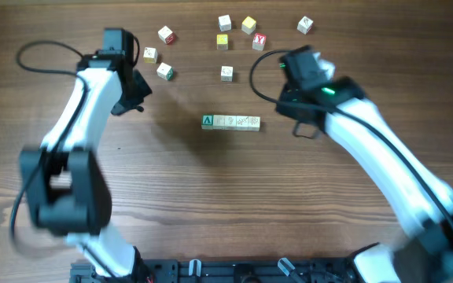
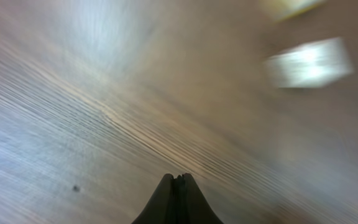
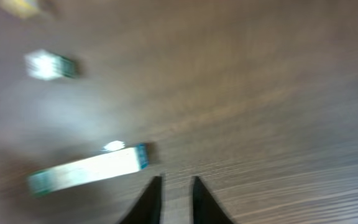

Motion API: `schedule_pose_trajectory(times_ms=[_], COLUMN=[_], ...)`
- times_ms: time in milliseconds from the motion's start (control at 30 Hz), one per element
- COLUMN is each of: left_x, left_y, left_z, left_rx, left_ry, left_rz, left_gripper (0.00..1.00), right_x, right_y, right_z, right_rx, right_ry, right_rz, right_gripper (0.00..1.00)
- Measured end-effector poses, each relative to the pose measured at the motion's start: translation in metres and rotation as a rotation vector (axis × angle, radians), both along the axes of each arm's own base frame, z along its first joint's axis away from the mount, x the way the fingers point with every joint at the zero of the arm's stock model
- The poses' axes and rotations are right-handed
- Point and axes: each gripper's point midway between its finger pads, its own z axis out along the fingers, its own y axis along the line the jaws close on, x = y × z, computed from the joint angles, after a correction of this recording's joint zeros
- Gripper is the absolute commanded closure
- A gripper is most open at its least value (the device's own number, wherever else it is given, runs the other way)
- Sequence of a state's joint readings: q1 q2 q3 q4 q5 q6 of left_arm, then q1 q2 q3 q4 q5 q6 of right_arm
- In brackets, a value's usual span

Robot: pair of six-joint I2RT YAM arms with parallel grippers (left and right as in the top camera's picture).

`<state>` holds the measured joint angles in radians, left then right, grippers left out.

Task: Form a horizontal line

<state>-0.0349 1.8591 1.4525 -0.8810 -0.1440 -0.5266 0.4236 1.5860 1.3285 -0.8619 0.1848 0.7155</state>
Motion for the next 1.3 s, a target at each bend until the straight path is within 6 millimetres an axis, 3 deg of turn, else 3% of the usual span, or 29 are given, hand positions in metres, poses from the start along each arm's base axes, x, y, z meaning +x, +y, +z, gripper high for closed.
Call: schedule_pose_trajectory(times_ms=[33, 67, 133, 167, 300, 500, 633, 833, 1033, 1133, 1167, 1267, 1300], left_x=[-0.001, -0.002, -0.012, -0.02, -0.057, -0.114, -0.143, -0.188, -0.238, -0.252, -0.255, -0.259, -0.259], left_y=[-0.011, -0.017, -0.038, -0.049, -0.079, -0.089, -0.083, -0.062, -0.029, -0.019, -0.017, -0.013, -0.013], left_z=[0.039, 0.059, 0.111, 0.132, 0.187, 0.22, 0.244, 0.287, 0.298, 0.295, 0.294, 0.29, 0.289], left_rx=[-0.001, -0.002, -0.004, -0.004, -0.009, 0.042, 0.075, 0.044, 0.034, 0.041, 0.042, 0.054, 0.056], left_ry=[-0.094, -0.144, -0.272, -0.324, -0.45, -0.499, -0.576, -0.754, -0.83, -0.831, -0.829, -0.812, -0.807], left_rz=[-0.035, -0.056, -0.122, -0.156, -0.258, -0.343, -0.36, -0.348, -0.32, -0.311, -0.308, -0.31, -0.311], left_gripper=[0.96, 0.96, 0.96, 0.96, 0.96, 0.96, 0.96, 0.96, 0.95, 0.82, 0.68, 0.12, 0.0], right_x=[-0.007, -0.012, -0.032, -0.041, -0.073, -0.113, -0.128, -0.128, -0.119, -0.113, -0.11, -0.103, -0.1], right_y=[-0.006, -0.011, -0.026, -0.032, -0.051, -0.071, -0.078, -0.077, -0.073, -0.071, -0.069, -0.066, -0.065], right_z=[0.038, 0.056, 0.093, 0.108, 0.144, 0.163, 0.163, 0.161, 0.15, 0.142, 0.138, 0.127, 0.123], right_rx=[0.019, 0.023, 0.006, 0.007, 0.003, 0.005, 0.001, -0.004, -0.024, -0.037, -0.044, -0.062, -0.069], right_ry=[-0.09, -0.135, -0.219, -0.257, -0.35, -0.393, -0.384, -0.373, -0.327, -0.296, -0.279, -0.238, -0.22], right_rz=[0.0, 0.003, 0.018, 0.016, 0.028, 0.028, 0.028, 0.029, 0.033, 0.036, 0.037, 0.041, 0.042], right_gripper=[0.53, 0.47, 0.1, 0.01, 0.0, 0.0, 0.0, 0.0, 0.0, 0.0, 0.0, 0.0, 0.0])
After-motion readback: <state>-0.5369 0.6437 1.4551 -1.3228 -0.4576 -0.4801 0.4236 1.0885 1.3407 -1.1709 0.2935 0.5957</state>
